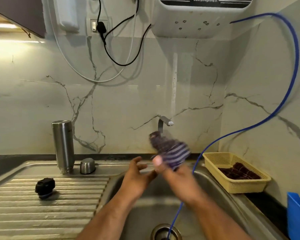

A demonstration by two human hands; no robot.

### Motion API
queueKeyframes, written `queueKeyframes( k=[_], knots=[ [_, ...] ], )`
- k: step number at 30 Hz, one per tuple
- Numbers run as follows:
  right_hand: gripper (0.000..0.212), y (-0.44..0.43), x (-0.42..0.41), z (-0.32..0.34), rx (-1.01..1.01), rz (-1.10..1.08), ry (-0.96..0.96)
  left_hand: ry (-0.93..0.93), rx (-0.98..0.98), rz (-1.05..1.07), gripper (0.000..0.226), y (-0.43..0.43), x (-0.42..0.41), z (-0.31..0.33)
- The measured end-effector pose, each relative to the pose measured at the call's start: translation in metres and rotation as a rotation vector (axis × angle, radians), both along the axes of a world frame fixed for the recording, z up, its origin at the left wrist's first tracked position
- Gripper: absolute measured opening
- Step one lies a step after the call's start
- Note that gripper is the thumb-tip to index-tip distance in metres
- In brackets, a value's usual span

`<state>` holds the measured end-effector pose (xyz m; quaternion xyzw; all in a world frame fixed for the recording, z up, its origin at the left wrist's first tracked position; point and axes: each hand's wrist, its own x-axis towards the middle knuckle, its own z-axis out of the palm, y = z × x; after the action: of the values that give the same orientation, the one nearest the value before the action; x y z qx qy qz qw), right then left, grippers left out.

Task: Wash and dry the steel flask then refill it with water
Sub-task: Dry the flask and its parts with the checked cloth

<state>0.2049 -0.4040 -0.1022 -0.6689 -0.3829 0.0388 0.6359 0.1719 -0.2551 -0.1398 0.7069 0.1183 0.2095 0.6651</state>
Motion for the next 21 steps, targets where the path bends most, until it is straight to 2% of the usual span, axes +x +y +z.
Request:
queueKeyframes(
  k=[2, 5, 6, 8, 11, 13, 17, 20, 21],
  knots=[
    [0.053, 0.017, -0.01, -0.018, -0.214, 0.104, -0.127, -0.026, -0.145, -0.013, 0.026, -0.002, -0.011, -0.004],
    [0.056, 0.035, -0.01, -0.03, -0.293, -0.004, -0.329, -0.115, -0.348, -0.038, 0.04, -0.004, -0.016, -0.004],
    [0.057, 0.036, -0.009, -0.028, -0.293, -0.056, -0.391, -0.154, -0.359, -0.025, 0.037, -0.007, -0.013, 0.001],
    [0.055, 0.035, -0.004, -0.026, -0.227, -0.143, -0.423, -0.185, -0.198, 0.004, 0.025, -0.017, -0.009, 0.017],
    [0.043, 0.034, 0.001, -0.016, -0.004, -0.177, -0.176, -0.169, 0.209, 0.051, 0.015, -0.025, -0.004, 0.029],
    [0.038, 0.032, 0.004, -0.011, 0.082, -0.182, 0.003, -0.18, 0.496, 0.037, 0.023, -0.025, -0.004, 0.031],
    [0.042, 0.017, 0.013, -0.004, 0.184, -0.337, 0.214, -0.221, 0.504, -0.157, 0.049, -0.021, -0.015, 0.031],
    [0.039, 0.003, 0.026, -0.002, 0.304, -0.393, 0.422, -0.219, 0.551, -0.099, 0.044, -0.017, -0.018, 0.034],
    [0.044, 0.001, 0.03, -0.001, 0.343, -0.358, 0.513, -0.22, 0.544, -0.039, 0.039, -0.013, -0.018, 0.036]
  ],
)
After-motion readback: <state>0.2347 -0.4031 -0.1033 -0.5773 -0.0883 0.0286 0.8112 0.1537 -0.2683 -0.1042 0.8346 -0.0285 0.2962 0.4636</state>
